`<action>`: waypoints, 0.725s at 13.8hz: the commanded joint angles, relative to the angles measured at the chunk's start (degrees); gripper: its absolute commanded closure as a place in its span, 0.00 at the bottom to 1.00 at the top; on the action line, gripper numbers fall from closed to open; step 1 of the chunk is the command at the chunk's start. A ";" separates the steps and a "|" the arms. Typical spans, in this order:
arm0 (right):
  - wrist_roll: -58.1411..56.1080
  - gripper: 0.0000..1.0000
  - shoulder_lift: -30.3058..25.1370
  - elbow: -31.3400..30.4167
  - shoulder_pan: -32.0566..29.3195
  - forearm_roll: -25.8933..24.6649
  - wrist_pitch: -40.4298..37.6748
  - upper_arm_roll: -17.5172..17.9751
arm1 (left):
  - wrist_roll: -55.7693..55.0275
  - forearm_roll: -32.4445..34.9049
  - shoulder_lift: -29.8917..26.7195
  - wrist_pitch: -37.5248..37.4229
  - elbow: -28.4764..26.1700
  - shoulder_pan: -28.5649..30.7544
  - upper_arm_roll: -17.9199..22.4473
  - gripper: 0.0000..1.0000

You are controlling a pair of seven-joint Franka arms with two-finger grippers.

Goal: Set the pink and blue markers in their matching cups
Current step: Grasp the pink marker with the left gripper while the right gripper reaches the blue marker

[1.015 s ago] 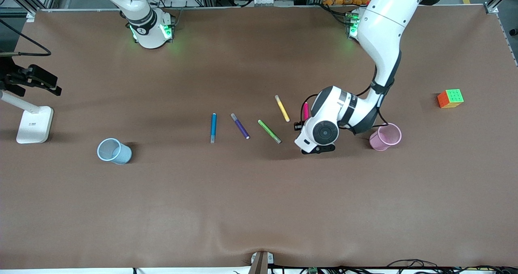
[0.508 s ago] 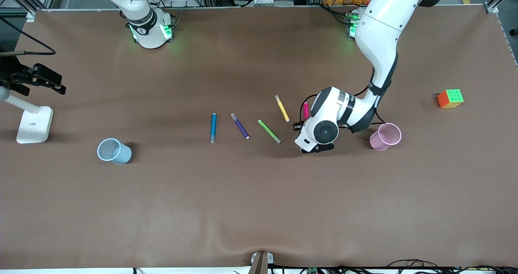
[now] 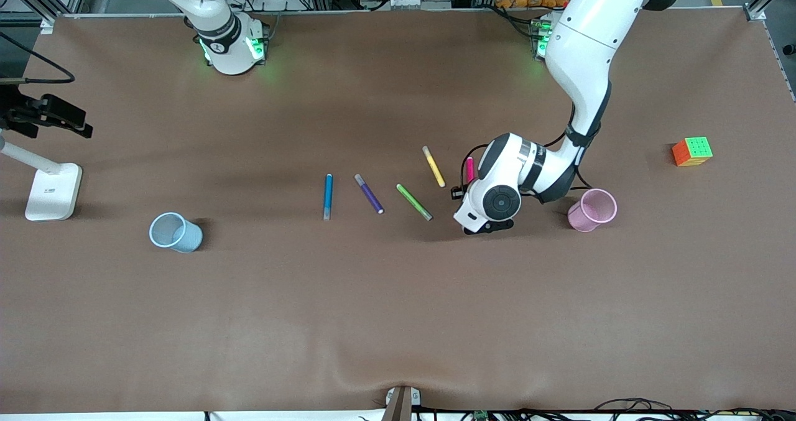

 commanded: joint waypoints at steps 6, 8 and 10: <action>1.19 0.00 8.22 0.59 5.19 0.73 4.67 0.99 | -0.12 -1.16 -0.26 2.52 -0.90 0.05 0.04 0.55; 1.36 0.00 12.35 0.59 8.44 2.75 5.82 0.90 | 0.15 -1.16 -0.17 2.61 -0.81 0.05 0.04 0.72; 2.24 0.00 16.74 0.59 10.91 7.66 8.97 0.90 | 0.15 -1.16 -0.08 2.61 -0.81 0.05 0.04 0.96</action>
